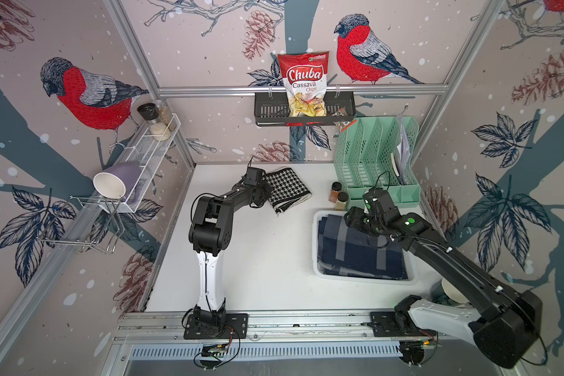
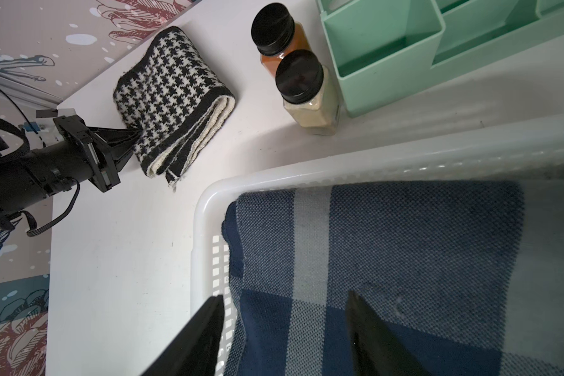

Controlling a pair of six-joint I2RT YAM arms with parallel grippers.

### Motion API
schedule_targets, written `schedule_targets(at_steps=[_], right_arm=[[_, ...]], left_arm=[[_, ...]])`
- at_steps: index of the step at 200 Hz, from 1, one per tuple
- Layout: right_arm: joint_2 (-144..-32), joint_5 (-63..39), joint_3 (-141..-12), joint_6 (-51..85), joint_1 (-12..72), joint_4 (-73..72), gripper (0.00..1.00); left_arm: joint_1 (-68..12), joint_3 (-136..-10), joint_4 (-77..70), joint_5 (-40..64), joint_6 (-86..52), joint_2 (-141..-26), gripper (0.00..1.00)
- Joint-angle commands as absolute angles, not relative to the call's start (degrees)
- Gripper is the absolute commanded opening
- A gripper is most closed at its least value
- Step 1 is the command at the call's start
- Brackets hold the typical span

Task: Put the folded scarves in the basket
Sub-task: Move the scarf to the center of the board.

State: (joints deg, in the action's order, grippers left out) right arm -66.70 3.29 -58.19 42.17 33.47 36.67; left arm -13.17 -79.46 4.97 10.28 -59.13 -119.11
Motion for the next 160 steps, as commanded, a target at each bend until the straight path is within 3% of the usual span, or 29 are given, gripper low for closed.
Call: schedule_targets(at_steps=[1, 88, 160], right_arm=[[-67.3, 2.3, -58.9, 41.7, 34.5, 35.2, 0.65], [-70.8, 0.6, -60.3, 40.4, 40.8, 34.1, 0.65], [-77.5, -1.8, -63.7, 40.0, 47.5, 32.2, 0.66]], left_arm=[[-12.9, -74.4, 1.4, 6.3, -64.2, -114.7, 0.00], [-12.8, -46.6, -1.9, -1.5, -77.1, -92.4, 0.00], [-13.6, -31.0, 5.9, -4.0, -90.1, -71.7, 0.00]])
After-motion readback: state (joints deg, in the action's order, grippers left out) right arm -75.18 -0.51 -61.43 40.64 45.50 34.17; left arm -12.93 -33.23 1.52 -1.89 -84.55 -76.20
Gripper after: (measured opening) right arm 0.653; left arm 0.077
